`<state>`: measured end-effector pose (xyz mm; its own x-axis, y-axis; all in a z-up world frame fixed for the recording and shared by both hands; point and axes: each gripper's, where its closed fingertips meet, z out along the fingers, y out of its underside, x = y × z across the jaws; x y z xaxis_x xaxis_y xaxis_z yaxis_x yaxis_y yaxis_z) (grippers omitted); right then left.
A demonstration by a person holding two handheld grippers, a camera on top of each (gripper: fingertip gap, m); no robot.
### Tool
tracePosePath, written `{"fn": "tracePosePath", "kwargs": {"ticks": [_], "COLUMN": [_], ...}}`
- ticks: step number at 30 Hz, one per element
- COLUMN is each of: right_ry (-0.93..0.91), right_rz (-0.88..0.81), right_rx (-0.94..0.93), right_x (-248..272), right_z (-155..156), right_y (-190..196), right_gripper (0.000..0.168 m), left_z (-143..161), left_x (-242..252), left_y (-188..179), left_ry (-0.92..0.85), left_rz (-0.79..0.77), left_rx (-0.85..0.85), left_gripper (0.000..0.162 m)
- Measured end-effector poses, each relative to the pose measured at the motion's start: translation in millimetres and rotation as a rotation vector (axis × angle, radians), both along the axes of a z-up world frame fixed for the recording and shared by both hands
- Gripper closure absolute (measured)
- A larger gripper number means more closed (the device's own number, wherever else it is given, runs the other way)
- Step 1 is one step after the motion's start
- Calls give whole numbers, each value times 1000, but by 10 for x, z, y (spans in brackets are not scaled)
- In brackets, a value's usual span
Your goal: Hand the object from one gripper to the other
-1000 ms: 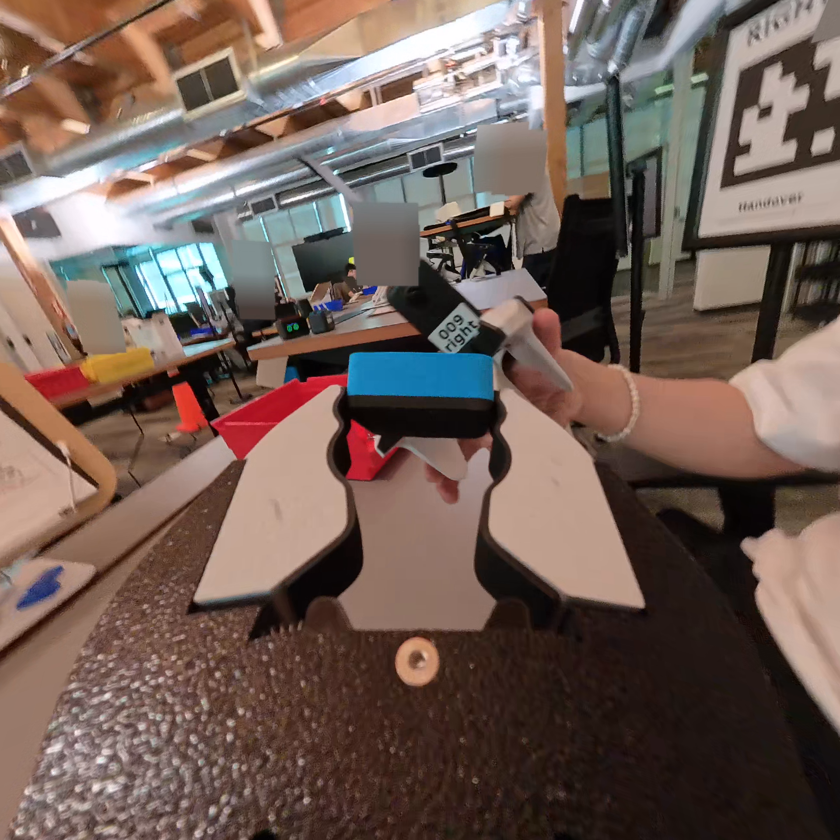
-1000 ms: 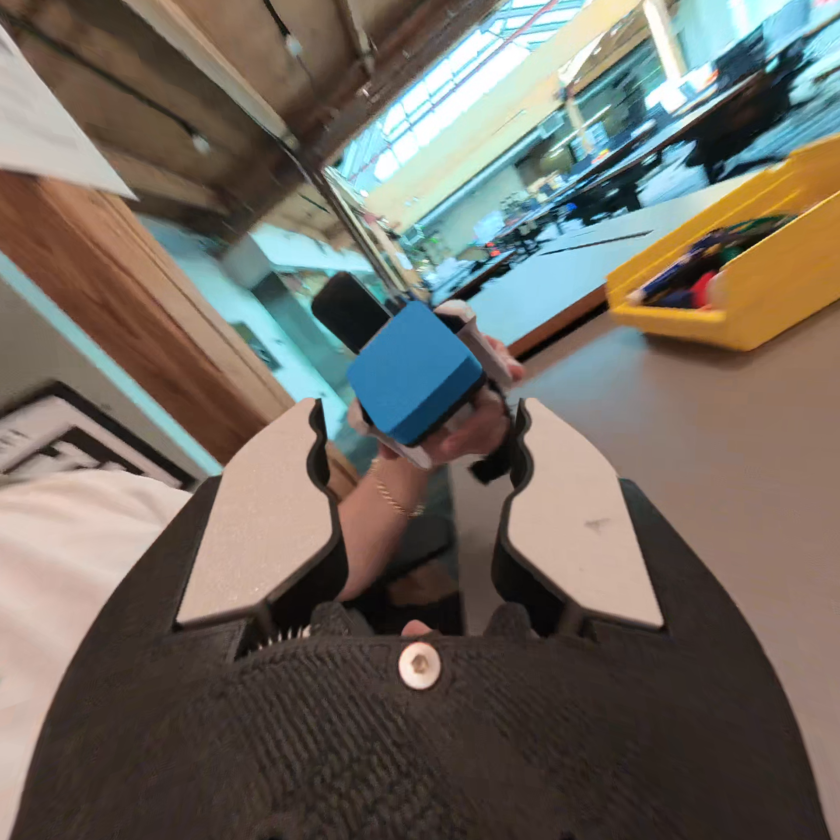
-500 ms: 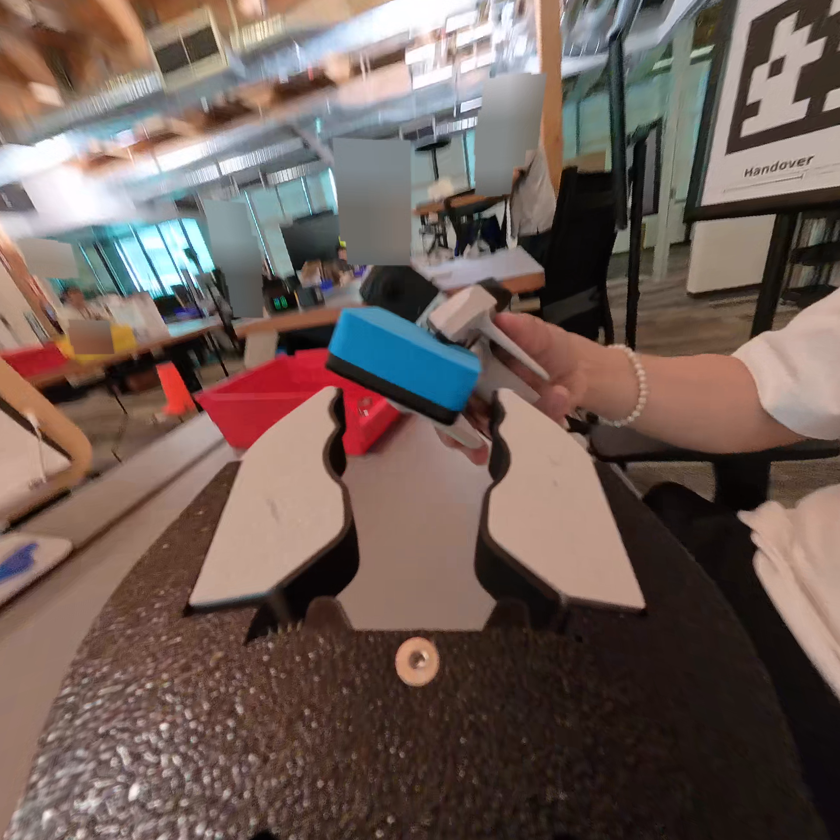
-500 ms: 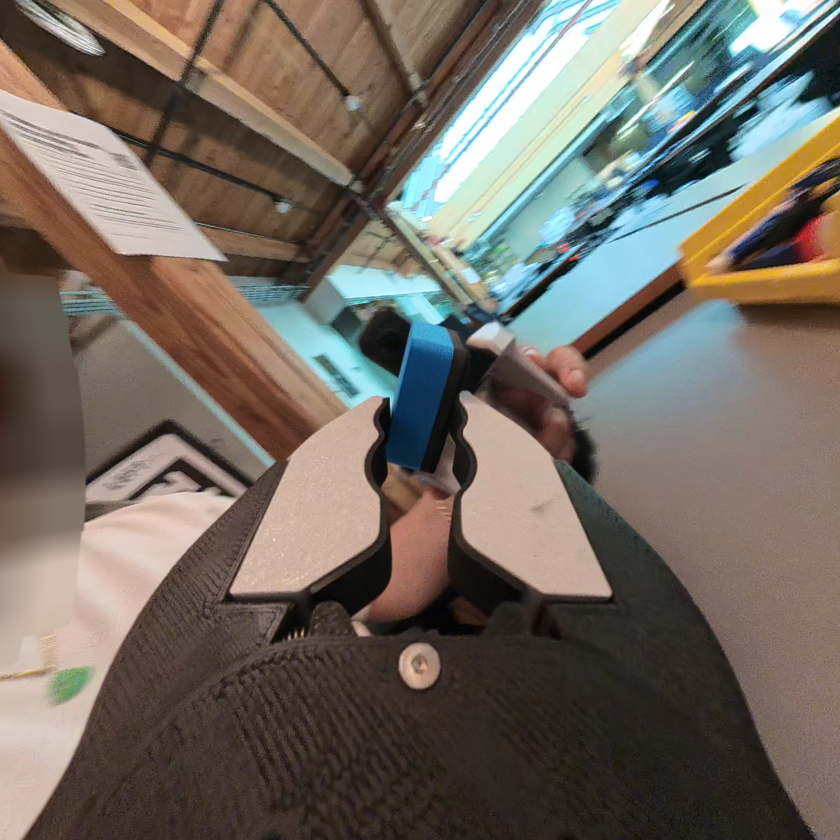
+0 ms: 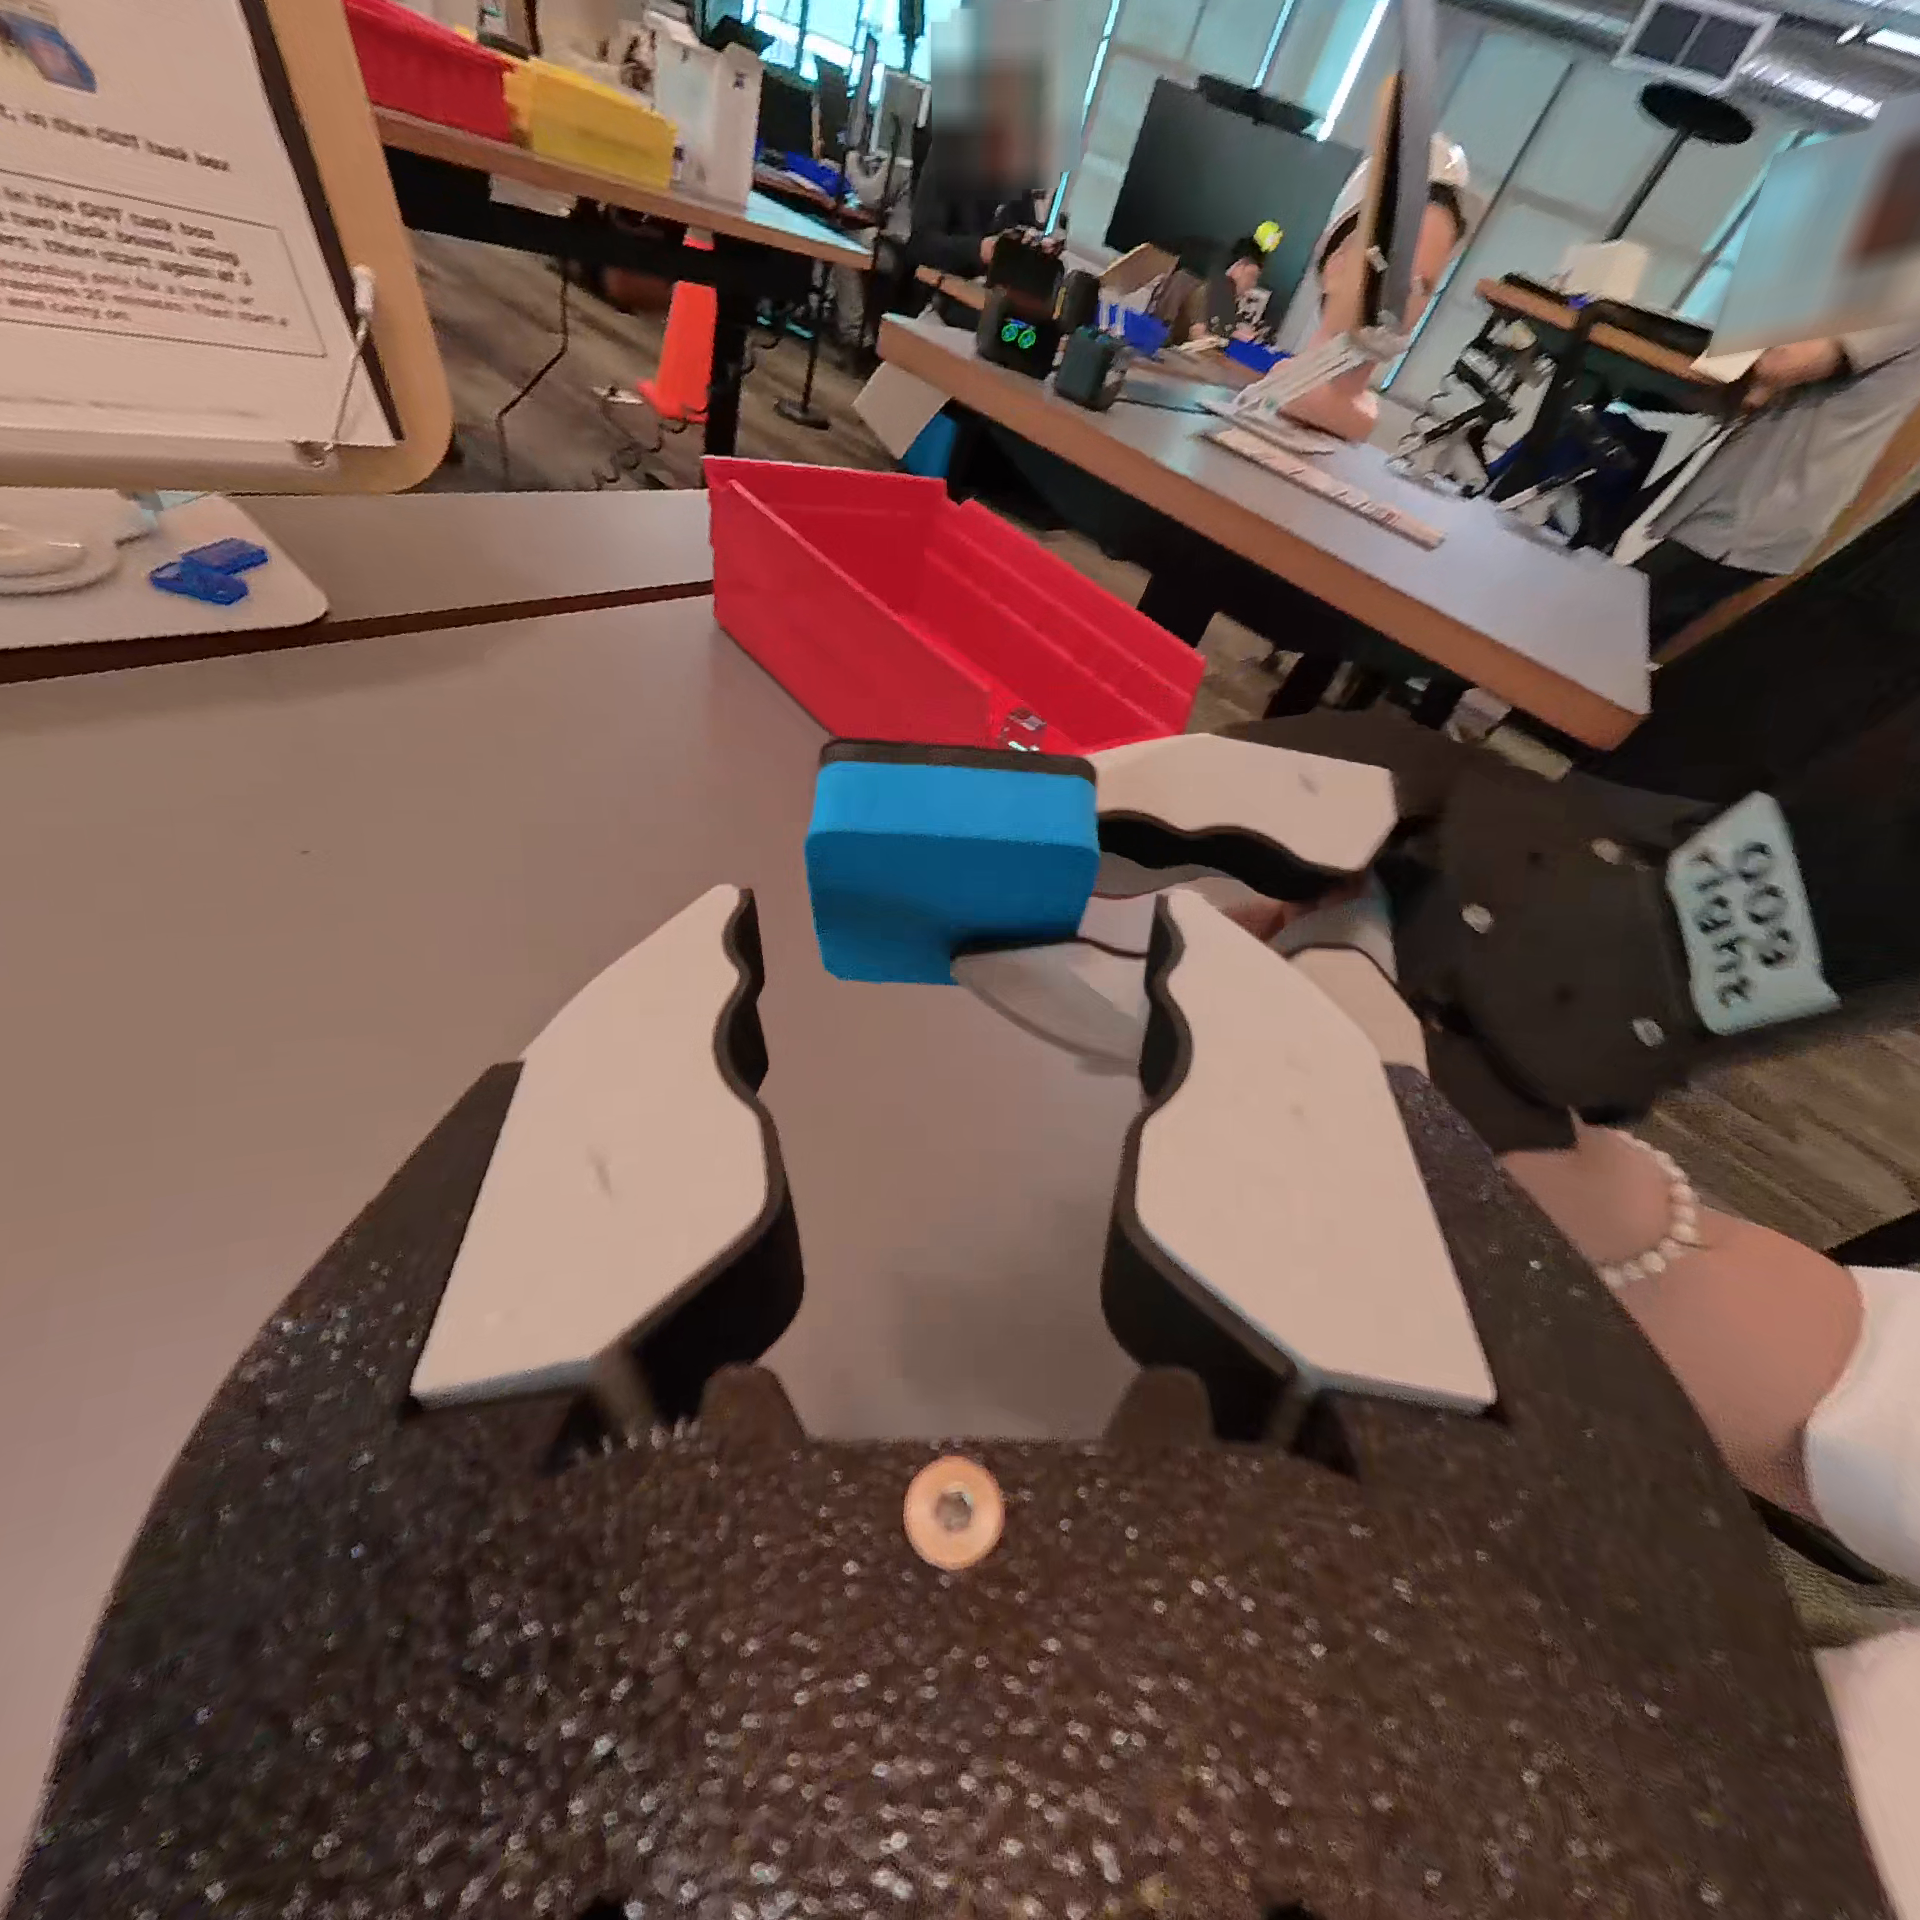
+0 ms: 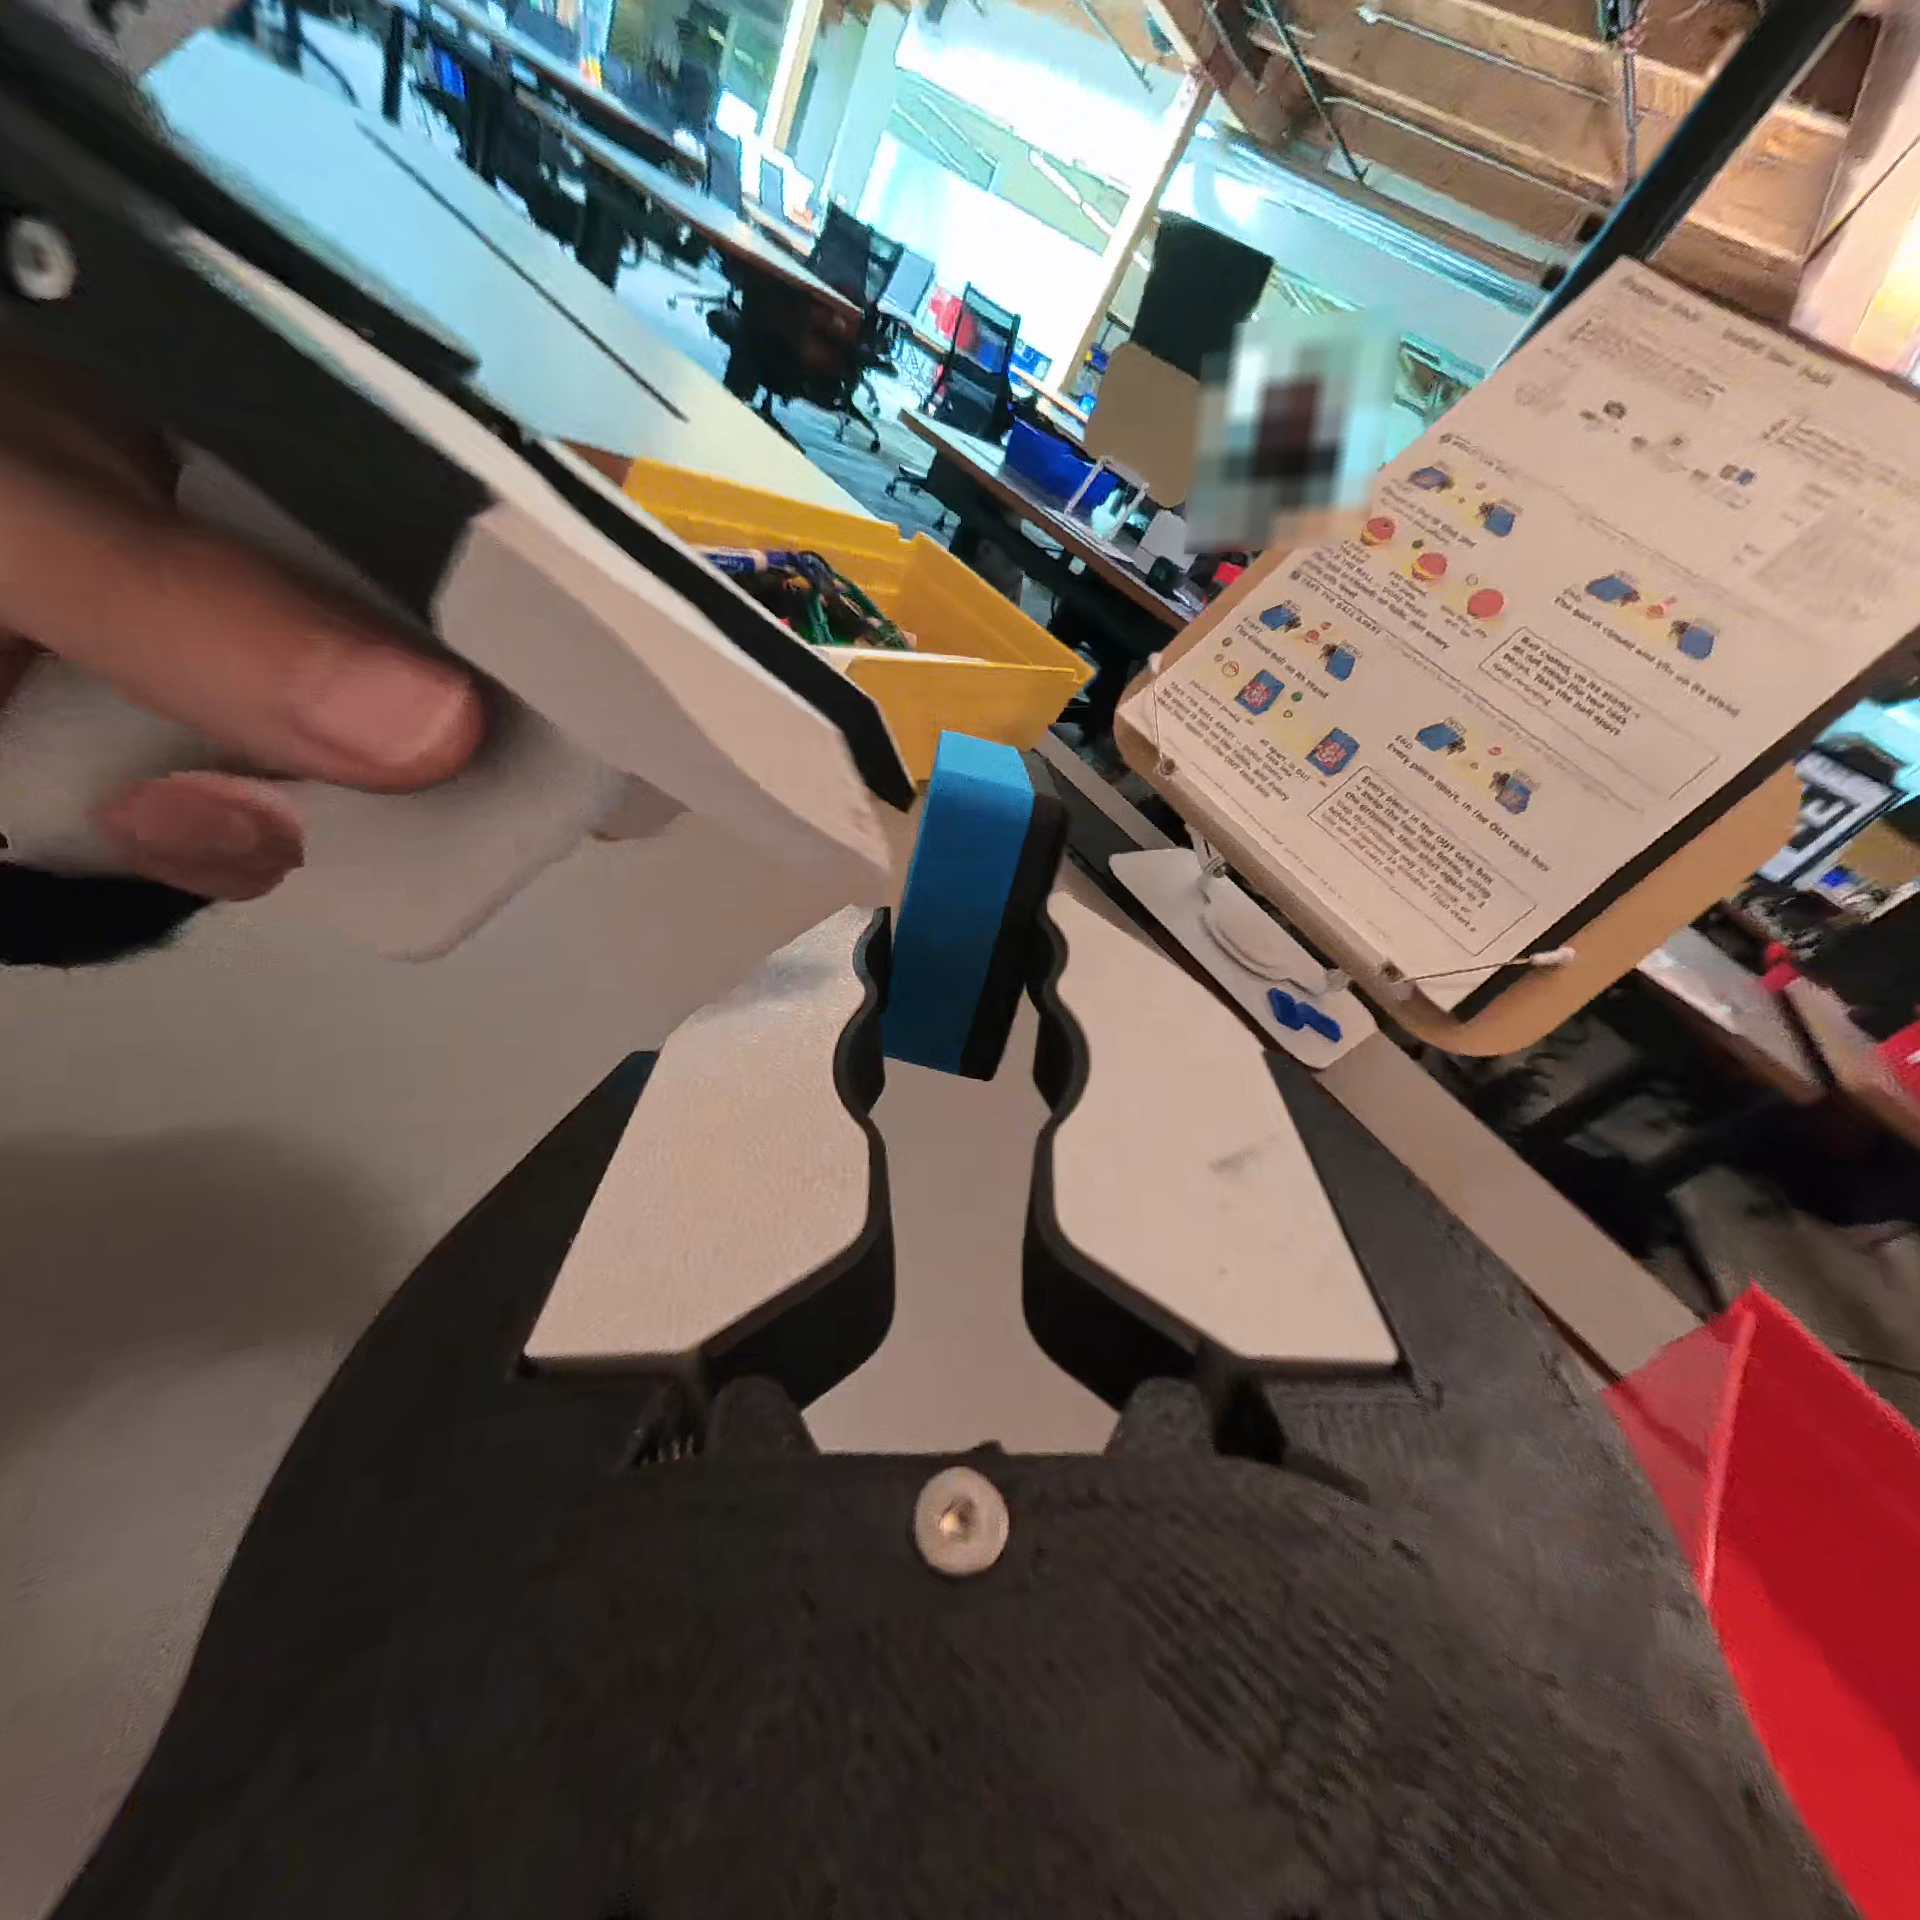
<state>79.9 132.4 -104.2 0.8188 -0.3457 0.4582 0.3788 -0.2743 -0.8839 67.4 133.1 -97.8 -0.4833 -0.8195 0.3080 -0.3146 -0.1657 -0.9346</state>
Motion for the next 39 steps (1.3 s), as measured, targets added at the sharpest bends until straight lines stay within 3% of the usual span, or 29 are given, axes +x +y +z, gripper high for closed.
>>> {"fn": "tracePosePath", "kwargs": {"ticks": [3,5,11,14,17,21,24,27,33,34,37,39], "right_ry": [-70,-81,9,263,659,1200,1416,1556,1534,1496,1357,1223], "right_rz": [0,-8,67,227,408,689,840,989,991,971,822,737], "right_rx": [-18,-23,-25,-3,115,309,371,417,475,482,451,410], "right_x": [-86,-97,-135,-247,-322,-414,-544,-707,-687,-646,-485,-404], "right_z": [-7,-1,-32,-54,35,195,236,330,342,334,219,165], "right_y": [58,68,56,26,-56,-131,-80,-39,4,-5,6,-1], "right_gripper": [144,143,139,110,86,97,100,114,137,140,145,145], "left_z": [-63,-40,-64,32,159,336,420,359,285,257,204,201], "left_x": [45,37,49,20,-109,-369,-505,-548,-451,-415,-310,-291], "left_y": [32,4,-6,52,89,86,59,-16,-46,-38,1,7], "left_ry": [13,-8,-101,-164,-240,-420,-578,-644,-615,-581,-486,-423], "left_rz": [28,2,-81,-119,-232,-404,-464,-497,-455,-439,-374,-364], "left_rx": [16,-24,20,-10,-47,-94,-96,-64,-85,-70,-18,-18], "left_gripper": [95,108,109,109,109,109,109,109,110,112,98,101]}}
